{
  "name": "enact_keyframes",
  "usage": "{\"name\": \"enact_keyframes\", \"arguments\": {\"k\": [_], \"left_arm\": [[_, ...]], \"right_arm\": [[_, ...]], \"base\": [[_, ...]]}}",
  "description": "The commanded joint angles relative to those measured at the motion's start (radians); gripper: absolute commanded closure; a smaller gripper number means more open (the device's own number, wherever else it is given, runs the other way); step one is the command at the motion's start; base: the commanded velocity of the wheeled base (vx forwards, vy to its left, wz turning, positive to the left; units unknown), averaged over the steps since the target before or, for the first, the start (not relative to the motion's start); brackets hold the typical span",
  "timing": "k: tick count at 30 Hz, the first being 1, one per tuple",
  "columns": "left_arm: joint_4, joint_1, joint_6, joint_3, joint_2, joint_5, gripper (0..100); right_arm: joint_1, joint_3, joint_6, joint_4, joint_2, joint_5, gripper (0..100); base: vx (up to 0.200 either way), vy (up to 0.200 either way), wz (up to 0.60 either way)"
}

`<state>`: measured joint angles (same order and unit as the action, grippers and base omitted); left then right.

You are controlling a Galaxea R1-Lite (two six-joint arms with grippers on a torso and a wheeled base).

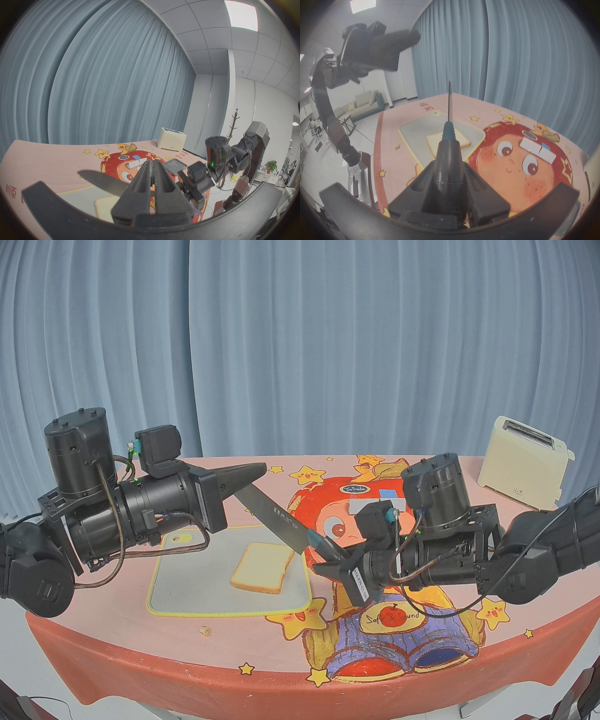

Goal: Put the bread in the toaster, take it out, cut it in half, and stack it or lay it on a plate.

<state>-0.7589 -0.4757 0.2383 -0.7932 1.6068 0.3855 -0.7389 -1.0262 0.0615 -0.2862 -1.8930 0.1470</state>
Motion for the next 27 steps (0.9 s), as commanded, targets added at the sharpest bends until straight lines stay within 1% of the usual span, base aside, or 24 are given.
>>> {"name": "enact_keyframes", "arguments": {"k": [1,3,4,5,8,11,12,15,16,17,20,22,24,27], "left_arm": [[-0.007,0.002,-0.002,0.043,-0.05,-0.008,100],[-0.007,0.003,-0.005,0.051,-0.056,-0.011,100],[-0.007,0.003,-0.005,0.052,-0.056,-0.013,100],[-0.007,0.005,-0.005,0.054,-0.056,-0.034,100],[-0.005,0.006,-0.011,0.057,-0.056,-0.065,100],[0.0,0.006,-0.031,0.058,-0.057,-0.068,100],[0.001,0.006,-0.043,0.057,-0.056,-0.07,100],[-0.003,0.011,-0.082,0.054,-0.039,-0.077,100],[-0.005,0.011,-0.083,0.052,-0.039,-0.079,100],[-0.007,0.022,-0.096,0.046,-0.01,-0.099,100],[-0.008,0.026,-0.096,0.029,0.019,-0.102,100],[-0.008,0.031,-0.097,0.022,0.019,-0.1,100],[-0.008,0.051,-0.097,0.011,0.022,-0.096,100],[-0.01,0.075,-0.099,-0.009,0.061,-0.083,100]], "right_arm": [[0.004,-0.066,0.029,0.013,0.023,0.025,100],[0.004,-0.071,0.072,0.012,0.018,0.042,100],[0.004,-0.071,0.086,0.012,0.017,0.043,100],[0.006,-0.066,0.121,0.012,0.014,0.049,100],[0.016,-0.063,0.164,0.015,0.012,0.052,100],[0.021,-0.075,0.181,0.018,0.011,0.055,100],[0.021,-0.081,0.182,0.038,0.012,0.055,100],[0.026,-0.097,0.182,0.144,0.022,0.055,100],[0.026,-0.097,0.182,0.151,0.022,0.055,100],[0.039,-0.106,0.185,0.223,0.028,0.055,100],[0.05,-0.106,0.221,0.265,0.032,0.068,100],[0.064,-0.111,0.253,0.268,0.028,0.078,100],[0.075,-0.112,0.274,0.269,0.022,0.082,100],[0.079,-0.107,0.288,0.271,0.012,0.082,100]], "base": [[0.0,0.0,0.0],[0.0,0.0,0.0],[0.0,0.0,0.0],[0.0,0.0,0.0],[0.0,0.0,0.0],[0.0,0.0,0.0],[0.0,0.0,0.0],[0.0,0.0,0.0],[0.0,0.0,0.0],[0.0,0.0,0.0],[0.0,0.0,0.0],[0.0,0.0,0.0],[0.0,0.0,0.0],[0.0,0.0,0.0]]}}
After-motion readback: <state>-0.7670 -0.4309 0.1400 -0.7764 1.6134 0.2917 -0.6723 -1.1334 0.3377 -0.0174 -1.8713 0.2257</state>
